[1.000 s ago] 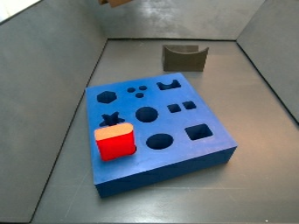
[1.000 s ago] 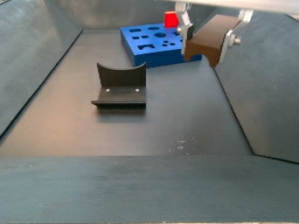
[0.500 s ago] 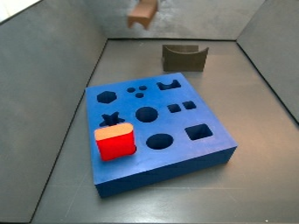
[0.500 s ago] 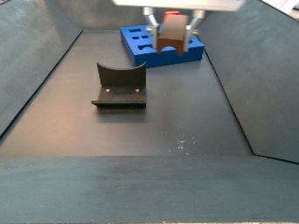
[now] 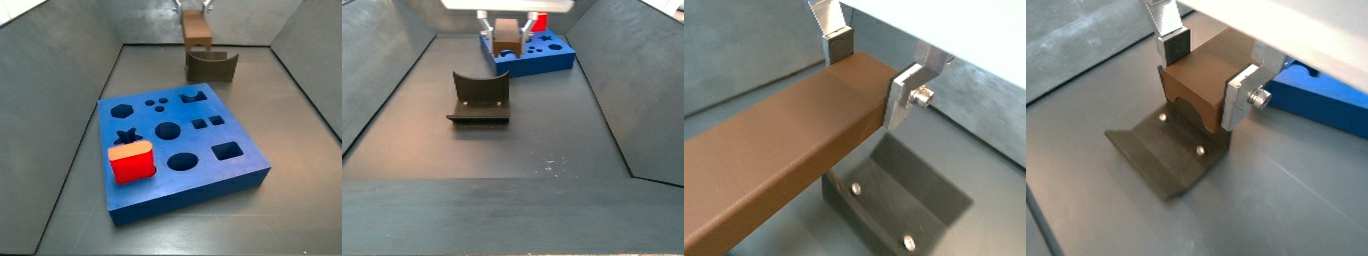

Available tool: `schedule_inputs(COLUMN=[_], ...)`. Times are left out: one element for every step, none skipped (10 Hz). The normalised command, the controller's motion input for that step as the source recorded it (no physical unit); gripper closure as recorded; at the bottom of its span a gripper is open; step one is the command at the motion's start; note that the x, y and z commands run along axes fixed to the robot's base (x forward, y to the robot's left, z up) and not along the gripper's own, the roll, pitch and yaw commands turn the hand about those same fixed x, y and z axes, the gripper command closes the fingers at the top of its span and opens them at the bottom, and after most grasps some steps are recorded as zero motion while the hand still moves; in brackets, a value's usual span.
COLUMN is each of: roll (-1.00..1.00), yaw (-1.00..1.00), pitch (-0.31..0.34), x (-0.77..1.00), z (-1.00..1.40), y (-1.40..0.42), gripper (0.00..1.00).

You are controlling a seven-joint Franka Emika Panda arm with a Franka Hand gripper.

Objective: Pick up the arch object. Move up. Place the arch object on the fixture. Regrasp the arch object. Rotate the arch object. Move to above the board. Insert the arch object.
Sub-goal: Place the arch object on the fixture.

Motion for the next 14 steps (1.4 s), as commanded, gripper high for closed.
schedule_inputs(roll=[0.12,0.12,0.11,0.11,-1.0,-1.0,-1.0,-1.0,-1.0,-1.0,-1.0,-1.0,-0.98,-0.76], yaw=[0.07,0.05,0.04,0.04,-0.04,-0.06,-0.07,-0.07,-0.08,-0.08,-0.1,-0.11,-0.13,-0.13], pitch=[-0.027,-0.002,0.018,0.047,0.13,0.148,0.158,0.148,0.147,0.163,0.18,0.204,0.216,0.182], x=[0.96,0.79,0.67,0.52,0.29,0.14,0.03,-0.01,0.02,0.05,0.07,0.09,0.1,0.1], z=[-0.09,-0.06,-0.04,-0.03,0.7,0.64,0.47,0.23,0.1,0.06,0.04,0.01,0.0,-0.01], y=[-0.2,-0.12,-0.08,-0.05,0.74,0.69,0.55,0.32,0.14,0.09,0.08,0.07,0.06,0.05], gripper=[1.0,1.0,1.0,1.0,1.0,1.0,1.0,1.0,1.0,1.0,1.0,1.0,1.0,1.0])
